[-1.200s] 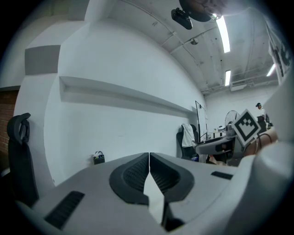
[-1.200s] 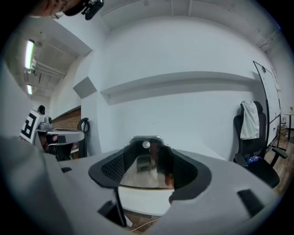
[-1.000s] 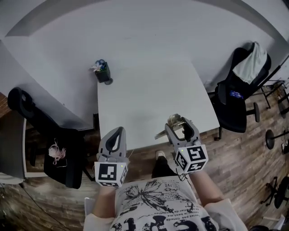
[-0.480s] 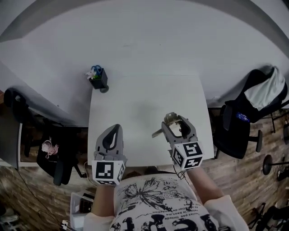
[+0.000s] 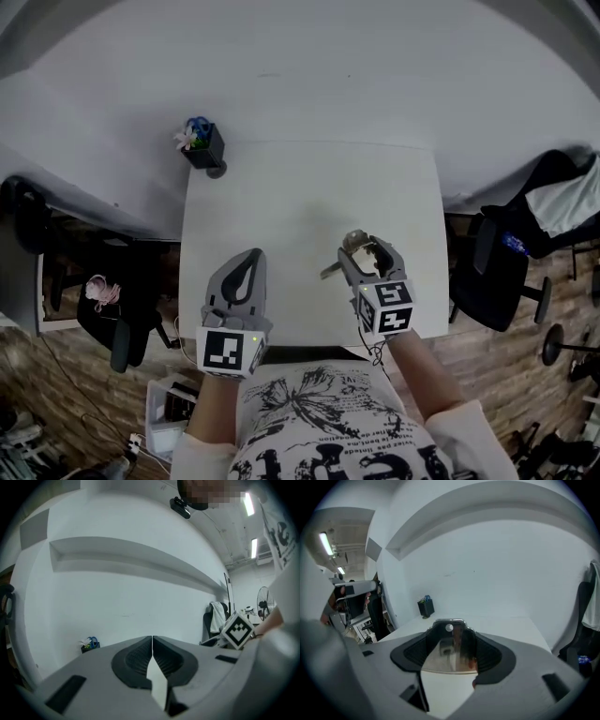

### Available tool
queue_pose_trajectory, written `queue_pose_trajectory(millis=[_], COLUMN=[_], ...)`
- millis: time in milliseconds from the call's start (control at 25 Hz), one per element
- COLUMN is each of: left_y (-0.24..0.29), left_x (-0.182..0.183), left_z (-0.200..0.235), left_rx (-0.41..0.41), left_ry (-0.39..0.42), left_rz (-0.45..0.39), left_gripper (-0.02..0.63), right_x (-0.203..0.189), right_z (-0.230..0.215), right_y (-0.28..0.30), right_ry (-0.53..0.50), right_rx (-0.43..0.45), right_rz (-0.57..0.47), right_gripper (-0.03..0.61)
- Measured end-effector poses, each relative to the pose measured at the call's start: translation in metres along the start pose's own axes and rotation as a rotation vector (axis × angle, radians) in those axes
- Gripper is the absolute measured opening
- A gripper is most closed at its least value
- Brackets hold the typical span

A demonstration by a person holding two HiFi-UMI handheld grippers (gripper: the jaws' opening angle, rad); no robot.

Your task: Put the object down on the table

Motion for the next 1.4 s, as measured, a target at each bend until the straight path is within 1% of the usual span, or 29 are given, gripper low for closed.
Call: queue_pose_trajectory(millis=[120,240,440,680,920,1040,1160,1320,1400], left_y=[0.007,0.016,0.024,0.028,0.032,0.034,0.035,0.036,0.036], left_x=[-0.016,-0.030,-0.048,-0.058,-0.067,-0.072,-0.077,-0.078,-0.078], left_z=[0.005,0.010,0.026,0.041,0.055,0.060,0.065,0.070,0.072], left_rx=[-0.033,-0.051,-0.063,-0.079,-0.067,-0.063,-0.058,-0.057,-0.058], left_ry=[0.002,0.002,-0.033,-0.065,-0.086,-0.095,-0.094,-0.103,-0.094], left_rz=[0.070,0.108,0.139,0.148,0.172,0.169,0.153,0.174,0.157], left_gripper=[0.012,0.012,0.012,0.011,0.011,0.011,0.011,0.011,0.011], right_x=[-0.018,-0.037,-0.062,-0.083,-0.096,-0.101,-0.105,-0.105,-0.105], right_z=[-0.003,-0.005,-0.004,-0.002,0.001,0.003,0.006,0.004,0.005], right_y=[0.027,0.057,0.097,0.123,0.135,0.138,0.141,0.143,0.143], right_ry=[0.019,0.047,0.113,0.128,0.139,0.096,0.070,0.076,0.085], right_rx=[0.008,0.014,-0.002,-0.043,-0.090,-0.109,-0.113,-0.112,-0.102], right_rz=[0.086,0.179,0.295,0.428,0.508,0.546,0.578,0.604,0.616], right_gripper=[0.281,0.281,0.281,0.281,0.281,0.282,0.282,0.285,0.289])
Point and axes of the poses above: the fingertips, and each gripper's own axes: y forward along the fingers, z to its left, x out of its top, the point moved 4 cm from there along -y, backward along the fingers, and after that the axes turned 5 degrees about -y, right-handed, at the moved point
